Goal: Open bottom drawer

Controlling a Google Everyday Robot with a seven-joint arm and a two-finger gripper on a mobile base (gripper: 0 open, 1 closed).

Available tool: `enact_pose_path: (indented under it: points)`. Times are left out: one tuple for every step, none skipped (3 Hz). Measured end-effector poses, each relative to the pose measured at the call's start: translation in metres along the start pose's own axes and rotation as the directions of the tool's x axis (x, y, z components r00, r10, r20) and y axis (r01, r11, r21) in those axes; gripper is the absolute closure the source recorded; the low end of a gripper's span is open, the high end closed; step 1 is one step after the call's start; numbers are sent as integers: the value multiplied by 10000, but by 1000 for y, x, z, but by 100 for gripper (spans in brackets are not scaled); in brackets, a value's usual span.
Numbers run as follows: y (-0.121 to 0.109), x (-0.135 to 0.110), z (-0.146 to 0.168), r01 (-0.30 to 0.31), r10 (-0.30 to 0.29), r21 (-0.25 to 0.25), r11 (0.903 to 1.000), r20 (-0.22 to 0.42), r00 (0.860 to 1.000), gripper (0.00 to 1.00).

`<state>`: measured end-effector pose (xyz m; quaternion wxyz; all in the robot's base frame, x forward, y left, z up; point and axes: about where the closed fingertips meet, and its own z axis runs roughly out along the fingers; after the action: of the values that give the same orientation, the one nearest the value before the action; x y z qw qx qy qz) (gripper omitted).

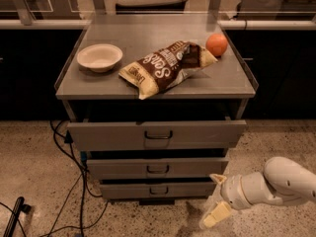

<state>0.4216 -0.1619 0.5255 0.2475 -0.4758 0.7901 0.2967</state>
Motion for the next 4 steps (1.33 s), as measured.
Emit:
enact_pose_path:
  points:
    - [-12, 24, 5, -170, 165, 647, 9978, 81, 9998, 0]
    - [-23, 48, 15, -73, 36, 927, 9957, 394, 9992, 0]
    - [-44, 75, 46, 493, -542, 586, 9971, 863, 9948, 0]
    - [-66, 93, 83, 596, -606, 126, 9981, 1105, 9920, 0]
